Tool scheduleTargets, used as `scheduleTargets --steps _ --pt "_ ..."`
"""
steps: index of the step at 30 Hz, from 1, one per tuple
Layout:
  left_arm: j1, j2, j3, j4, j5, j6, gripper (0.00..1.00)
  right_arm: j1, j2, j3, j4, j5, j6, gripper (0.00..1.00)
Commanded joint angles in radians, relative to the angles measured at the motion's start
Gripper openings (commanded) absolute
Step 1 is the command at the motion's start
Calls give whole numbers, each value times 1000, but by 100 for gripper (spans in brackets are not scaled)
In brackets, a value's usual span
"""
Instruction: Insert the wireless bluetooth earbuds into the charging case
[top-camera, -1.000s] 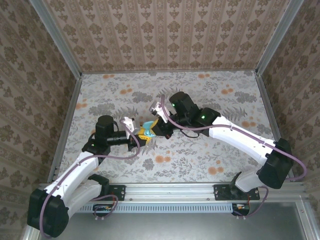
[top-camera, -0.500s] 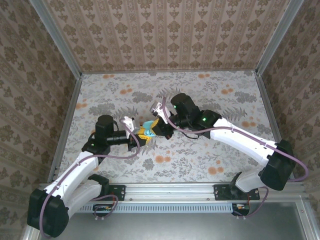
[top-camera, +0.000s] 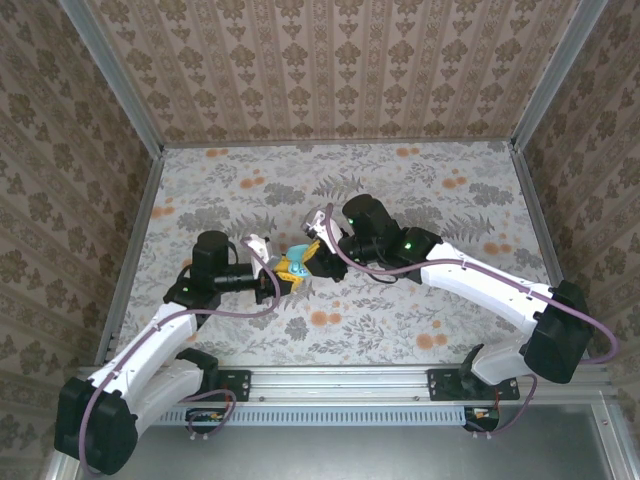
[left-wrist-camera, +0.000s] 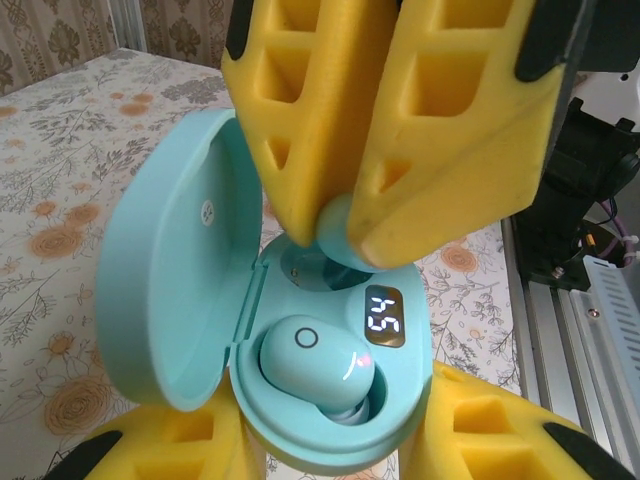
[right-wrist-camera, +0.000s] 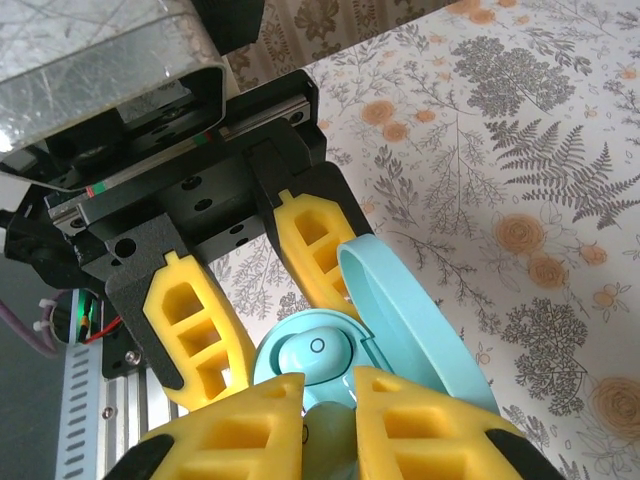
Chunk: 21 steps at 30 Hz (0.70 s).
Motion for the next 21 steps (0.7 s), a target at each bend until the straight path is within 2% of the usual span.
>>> scheduleTargets --steps 1,21 --pt "-12 -20 45 50 75 9 0 -1 6 -27 -19 65 14 19" --pt "-12 -31 28 57 64 5 0 -1 35 16 -29 105 52 28"
